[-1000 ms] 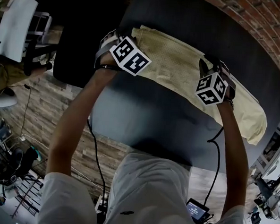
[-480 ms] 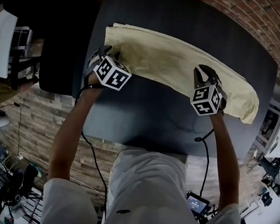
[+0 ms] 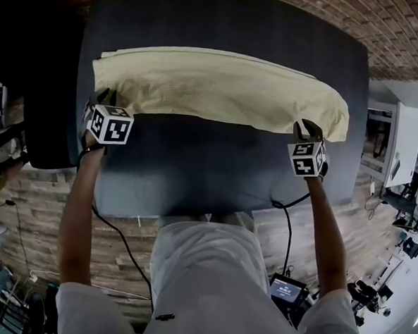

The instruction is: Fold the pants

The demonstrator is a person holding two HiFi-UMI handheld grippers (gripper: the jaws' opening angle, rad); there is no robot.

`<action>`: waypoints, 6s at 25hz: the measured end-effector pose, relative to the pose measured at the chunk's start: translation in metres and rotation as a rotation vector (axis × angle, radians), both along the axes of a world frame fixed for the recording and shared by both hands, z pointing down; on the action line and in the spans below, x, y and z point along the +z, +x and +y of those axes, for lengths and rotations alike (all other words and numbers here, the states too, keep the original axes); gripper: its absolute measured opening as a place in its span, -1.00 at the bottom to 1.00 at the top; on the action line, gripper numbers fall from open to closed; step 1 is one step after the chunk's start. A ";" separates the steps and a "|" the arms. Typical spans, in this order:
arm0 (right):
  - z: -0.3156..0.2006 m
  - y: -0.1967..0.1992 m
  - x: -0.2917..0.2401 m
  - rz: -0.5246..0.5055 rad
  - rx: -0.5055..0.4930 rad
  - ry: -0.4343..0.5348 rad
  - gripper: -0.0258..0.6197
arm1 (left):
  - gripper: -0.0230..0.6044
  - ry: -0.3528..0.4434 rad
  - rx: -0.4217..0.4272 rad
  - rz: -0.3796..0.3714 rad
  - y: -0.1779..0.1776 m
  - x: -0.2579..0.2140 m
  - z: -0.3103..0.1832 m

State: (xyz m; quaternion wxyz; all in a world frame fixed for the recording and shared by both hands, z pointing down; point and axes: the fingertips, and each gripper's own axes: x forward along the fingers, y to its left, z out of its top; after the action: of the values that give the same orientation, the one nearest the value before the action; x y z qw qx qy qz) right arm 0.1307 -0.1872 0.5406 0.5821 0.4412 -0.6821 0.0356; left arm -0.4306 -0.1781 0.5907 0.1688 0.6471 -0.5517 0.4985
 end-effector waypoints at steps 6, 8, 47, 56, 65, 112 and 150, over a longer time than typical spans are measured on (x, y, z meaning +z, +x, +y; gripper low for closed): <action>0.014 0.084 -0.004 -0.005 0.107 0.030 -0.68 | -0.88 0.004 -0.021 -0.056 0.009 0.002 0.002; 0.008 0.101 -0.005 -0.019 0.126 0.047 -0.68 | -0.88 0.000 -0.053 -0.033 0.013 -0.004 0.005; -0.033 0.213 0.040 -0.325 0.222 0.071 -0.92 | -0.87 -0.069 0.189 0.122 0.362 -0.006 -0.025; 0.002 0.207 0.043 -0.306 0.212 -0.010 -0.92 | -0.91 -0.092 0.082 0.167 0.356 0.002 0.004; 0.079 0.198 0.047 -0.293 0.203 -0.065 -0.92 | -0.91 -0.145 0.085 0.144 0.346 0.006 0.086; 0.107 0.279 0.023 -0.760 0.323 -0.274 -0.47 | -0.31 -0.285 0.498 0.428 0.770 -0.049 0.209; 0.123 0.344 0.001 -0.710 0.272 -0.339 -0.78 | -0.72 -0.278 0.491 0.564 0.890 -0.057 0.213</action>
State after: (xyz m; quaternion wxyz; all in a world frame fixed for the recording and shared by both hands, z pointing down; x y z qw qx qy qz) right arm 0.4746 -0.0640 0.5414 0.3653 0.3857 -0.7603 0.3739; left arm 0.4597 0.0346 0.5337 0.2754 0.8422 -0.2398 0.3967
